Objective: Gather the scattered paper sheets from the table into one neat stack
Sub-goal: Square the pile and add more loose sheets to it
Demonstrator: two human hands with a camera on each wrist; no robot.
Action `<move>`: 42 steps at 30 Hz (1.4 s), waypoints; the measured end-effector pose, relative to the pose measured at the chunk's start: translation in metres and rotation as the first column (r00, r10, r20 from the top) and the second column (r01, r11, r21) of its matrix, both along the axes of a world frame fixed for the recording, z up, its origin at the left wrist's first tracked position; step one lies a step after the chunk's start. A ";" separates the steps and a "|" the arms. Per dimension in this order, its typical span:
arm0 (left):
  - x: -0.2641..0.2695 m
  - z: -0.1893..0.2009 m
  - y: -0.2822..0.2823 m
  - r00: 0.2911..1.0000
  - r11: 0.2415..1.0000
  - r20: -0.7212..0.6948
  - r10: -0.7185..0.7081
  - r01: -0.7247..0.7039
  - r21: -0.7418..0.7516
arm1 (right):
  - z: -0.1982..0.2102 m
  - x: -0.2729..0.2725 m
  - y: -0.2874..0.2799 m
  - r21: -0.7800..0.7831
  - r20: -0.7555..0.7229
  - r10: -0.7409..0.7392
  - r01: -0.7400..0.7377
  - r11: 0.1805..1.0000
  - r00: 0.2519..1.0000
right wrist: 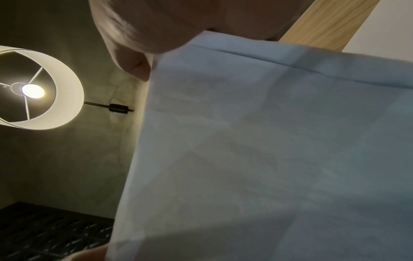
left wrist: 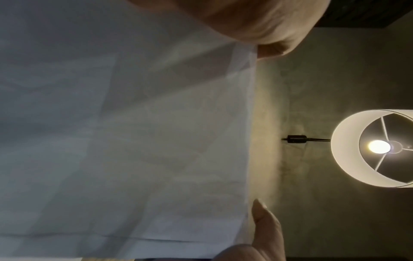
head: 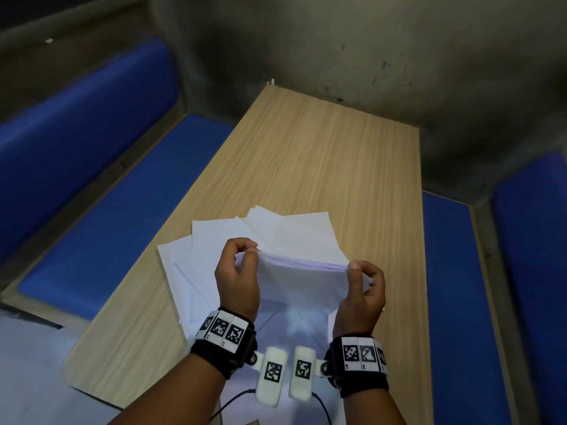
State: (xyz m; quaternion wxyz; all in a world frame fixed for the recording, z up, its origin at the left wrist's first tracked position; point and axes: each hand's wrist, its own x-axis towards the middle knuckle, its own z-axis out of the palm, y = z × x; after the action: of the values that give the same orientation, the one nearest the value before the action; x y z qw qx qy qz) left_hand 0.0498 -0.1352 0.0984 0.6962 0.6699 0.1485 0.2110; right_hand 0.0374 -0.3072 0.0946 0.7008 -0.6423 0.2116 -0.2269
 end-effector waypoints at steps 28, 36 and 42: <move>-0.052 -0.055 0.045 0.772 0.851 -0.426 -0.472 0.525 0.009 | -0.060 -0.056 -0.022 -0.087 -0.345 0.292 -0.340 0.936 0.892; -0.059 -0.066 0.059 0.701 0.784 -0.517 -0.491 0.614 0.089 | -0.077 -0.064 -0.019 -0.171 -0.355 0.195 -0.269 0.948 0.914; -0.057 -0.047 0.071 0.759 0.844 -0.481 -0.438 0.532 0.072 | -0.049 -0.029 -0.015 -0.205 -0.363 0.332 -0.422 0.883 0.871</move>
State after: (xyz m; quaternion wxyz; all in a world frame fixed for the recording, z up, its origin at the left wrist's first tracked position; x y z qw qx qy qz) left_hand -0.0077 -0.0638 0.0518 0.6012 0.7829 0.1022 -0.1229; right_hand 0.0085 -0.3226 0.0455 0.5914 -0.7909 0.1568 -0.0053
